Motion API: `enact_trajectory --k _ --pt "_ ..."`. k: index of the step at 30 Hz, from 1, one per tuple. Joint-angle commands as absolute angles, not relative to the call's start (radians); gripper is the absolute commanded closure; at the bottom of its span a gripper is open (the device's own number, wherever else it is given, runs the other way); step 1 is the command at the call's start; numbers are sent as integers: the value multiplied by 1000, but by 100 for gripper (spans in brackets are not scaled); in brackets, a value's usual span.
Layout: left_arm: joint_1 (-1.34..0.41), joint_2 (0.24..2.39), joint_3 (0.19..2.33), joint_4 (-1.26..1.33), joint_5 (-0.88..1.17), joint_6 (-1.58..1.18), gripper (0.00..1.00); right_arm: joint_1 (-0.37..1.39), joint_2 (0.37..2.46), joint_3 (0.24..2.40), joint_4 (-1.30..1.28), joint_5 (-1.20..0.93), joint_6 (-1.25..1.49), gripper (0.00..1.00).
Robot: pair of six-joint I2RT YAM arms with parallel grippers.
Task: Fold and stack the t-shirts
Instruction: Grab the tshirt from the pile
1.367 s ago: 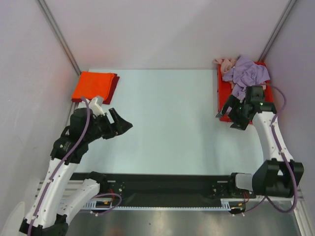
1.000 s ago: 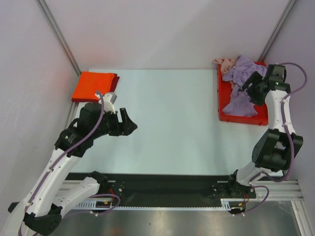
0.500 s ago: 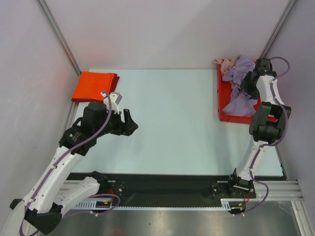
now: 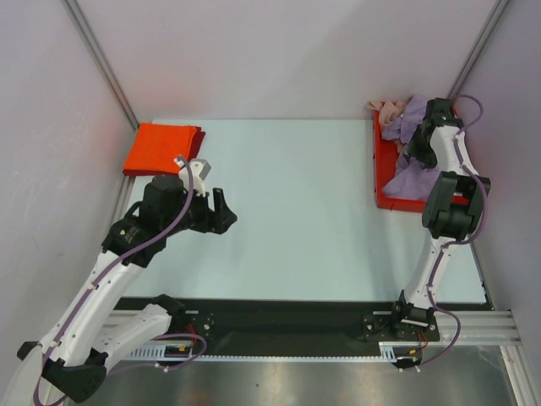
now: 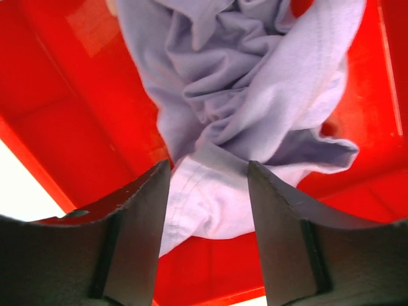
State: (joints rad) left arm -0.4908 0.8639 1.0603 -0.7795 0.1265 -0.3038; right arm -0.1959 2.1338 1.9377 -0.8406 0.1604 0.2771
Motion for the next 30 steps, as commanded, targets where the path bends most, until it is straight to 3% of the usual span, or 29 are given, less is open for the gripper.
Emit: enact_trajectory --k 1,5,6,7,9,10,11,16,22,26,30 --pt "-497 854 1088 -767 133 -276 23 -202 2144 1948 -841 204 249 42" --pt "-497 838 1085 -776 124 -276 23 -201 2171 1950 -845 219 245 48" --pt "-495 835 1085 -776 126 -276 23 -199 2171 1950 -844 219 248 56" --pt "-497 831 1085 -778 126 -275 23 -198 2169 1951 -848 227 252 73" --pt "-497 825 1086 -781 121 -268 22 -198 2152 1963 -851 236 249 86" --pt "-497 824 1088 -785 117 -268 22 -189 2145 1970 -854 250 245 97" --pt "-495 822 1091 -787 107 -265 23 -186 2135 1988 -876 262 241 100" --pt "-497 821 1114 -795 91 -265 23 -164 2097 2264 -985 350 230 100" --pt "-500 818 1141 -793 107 -262 23 -160 2023 2629 -872 301 213 100" --pt "-500 787 1154 -799 106 -275 24 -100 1861 2570 -610 227 200 100" --pt "-500 732 1161 -808 80 -288 23 82 1715 2537 -367 239 108 100"
